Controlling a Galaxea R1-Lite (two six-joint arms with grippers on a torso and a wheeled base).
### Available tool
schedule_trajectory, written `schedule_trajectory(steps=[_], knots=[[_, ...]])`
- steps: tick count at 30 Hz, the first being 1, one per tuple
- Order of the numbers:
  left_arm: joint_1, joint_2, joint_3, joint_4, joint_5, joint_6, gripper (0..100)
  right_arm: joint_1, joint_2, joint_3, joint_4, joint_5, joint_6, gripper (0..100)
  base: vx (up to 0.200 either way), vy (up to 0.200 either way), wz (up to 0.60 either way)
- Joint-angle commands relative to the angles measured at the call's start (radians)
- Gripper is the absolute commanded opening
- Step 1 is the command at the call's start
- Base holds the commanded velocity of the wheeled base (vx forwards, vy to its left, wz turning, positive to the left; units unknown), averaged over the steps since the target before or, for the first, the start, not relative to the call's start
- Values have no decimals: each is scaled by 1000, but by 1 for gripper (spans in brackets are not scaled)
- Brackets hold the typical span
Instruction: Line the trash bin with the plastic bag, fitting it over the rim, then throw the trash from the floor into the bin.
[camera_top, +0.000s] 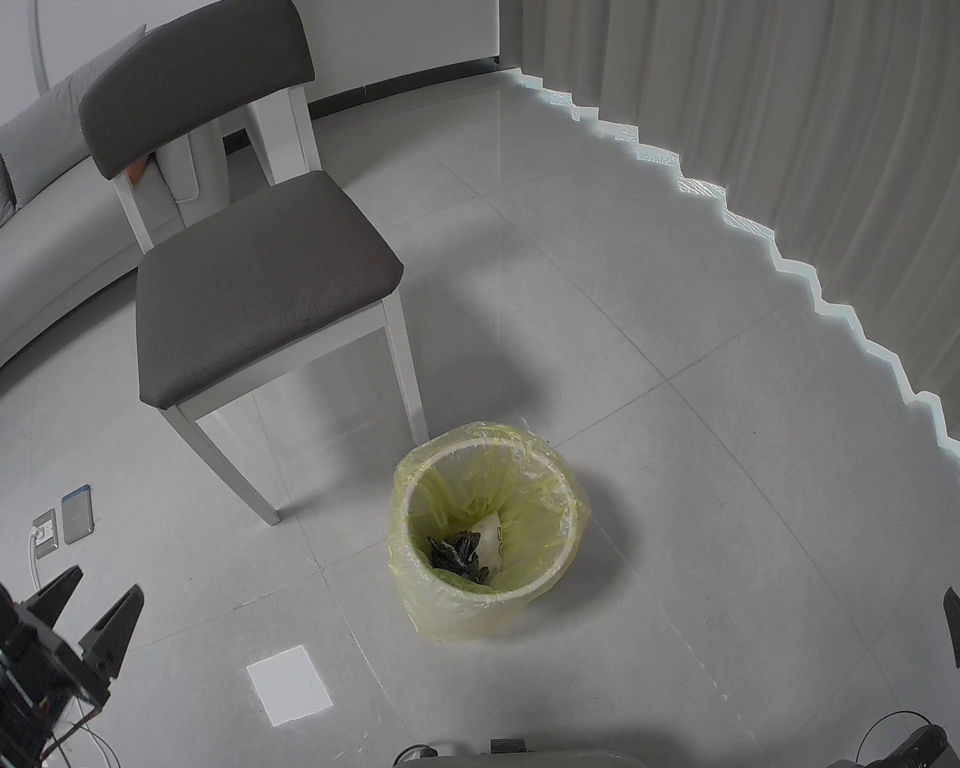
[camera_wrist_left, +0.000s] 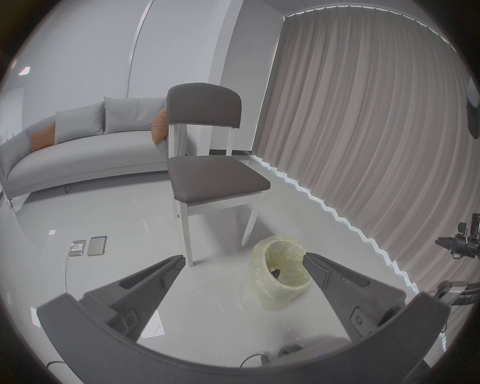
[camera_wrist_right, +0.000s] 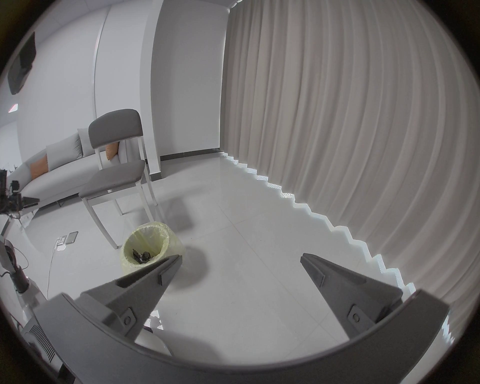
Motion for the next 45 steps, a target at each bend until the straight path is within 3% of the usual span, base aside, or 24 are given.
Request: schedule_trajectory(steps=[1,2,4,5,7,14,19,22,25,27,30,41,45], knots=[[37,-521,-28,391,14,11,100,-62,-291,107,135,14,76,100,0,0,0],[37,-521,23,365,35,14,100,-60,-291,218,-35,19,76,100,0,0,0],[37,-521,40,344,43,12,100,-60,-291,250,-89,20,74,100,0,0,0],[37,-521,110,256,55,15,100,-62,-291,370,-278,39,58,100,0,0,0],[37,-521,110,252,61,9,100,-62,-291,379,-335,83,65,100,0,0,0],[36,-521,110,295,118,20,100,-62,-291,379,-308,86,44,100,0,0,0],[36,-521,110,295,196,29,100,-62,-291,379,-308,86,90,100,0,0,0],[36,-521,110,295,199,40,100,-62,-291,379,-308,112,160,100,0,0,0],[36,-521,110,296,189,66,100,-62,-291,379,-308,152,179,100,0,0,0],[36,-521,110,298,140,94,100,-62,-290,379,-298,169,151,100,0,0,0],[36,-521,110,302,127,103,100,-62,-291,379,-293,175,82,100,0,0,0],[36,-521,110,302,134,94,100,-62,-290,379,-293,106,68,100,0,0,0],[37,-522,110,301,137,100,100,-65,-291,370,-197,100,35,100,0,0,0]])
